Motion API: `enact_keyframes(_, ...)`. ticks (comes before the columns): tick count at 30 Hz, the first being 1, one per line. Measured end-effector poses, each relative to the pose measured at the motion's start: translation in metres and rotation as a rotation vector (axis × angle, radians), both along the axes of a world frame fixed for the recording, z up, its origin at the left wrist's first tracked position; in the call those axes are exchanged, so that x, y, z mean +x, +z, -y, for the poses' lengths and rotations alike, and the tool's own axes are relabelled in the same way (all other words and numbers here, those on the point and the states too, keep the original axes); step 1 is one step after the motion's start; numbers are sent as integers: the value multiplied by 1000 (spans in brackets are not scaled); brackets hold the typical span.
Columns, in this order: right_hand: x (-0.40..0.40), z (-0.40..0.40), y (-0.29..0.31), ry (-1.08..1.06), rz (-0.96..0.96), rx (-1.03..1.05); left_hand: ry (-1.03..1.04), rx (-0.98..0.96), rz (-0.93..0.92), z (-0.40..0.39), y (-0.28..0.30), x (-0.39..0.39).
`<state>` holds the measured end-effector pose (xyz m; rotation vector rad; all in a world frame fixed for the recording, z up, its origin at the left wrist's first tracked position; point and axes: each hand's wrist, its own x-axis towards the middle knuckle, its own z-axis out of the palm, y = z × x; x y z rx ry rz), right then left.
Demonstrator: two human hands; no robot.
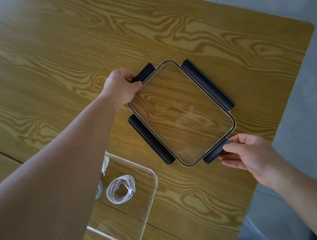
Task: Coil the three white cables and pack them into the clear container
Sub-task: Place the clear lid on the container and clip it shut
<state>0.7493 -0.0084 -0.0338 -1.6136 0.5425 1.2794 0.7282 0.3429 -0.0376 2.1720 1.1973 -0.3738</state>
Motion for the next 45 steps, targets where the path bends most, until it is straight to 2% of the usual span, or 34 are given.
enact_keyframes(8, 4, -2, 7, -118, -10, 55, -20, -56, 33, 4, 14, -10)
enact_keyframes(12, 13, -8, 19, -140, 48, 100, 126, -162, 164, 2, 31, -16)
enact_keyframes(17, 16, -23, 35, -105, 143, 160, 206, -150, 311, -11, 60, -34)
enact_keyframes(21, 8, -38, 45, -74, 204, 224, 208, -104, 304, -21, 85, -63)
enact_keyframes(26, -14, -57, 53, -63, 206, 275, 302, -68, 391, -26, 115, -109)
enact_keyframes(34, -69, -72, 51, 186, 222, 294, 466, -93, 400, -30, 122, -208)
enact_keyframes(45, -143, -83, 43, 314, 214, 286, 585, 18, 366, -20, 97, -289)
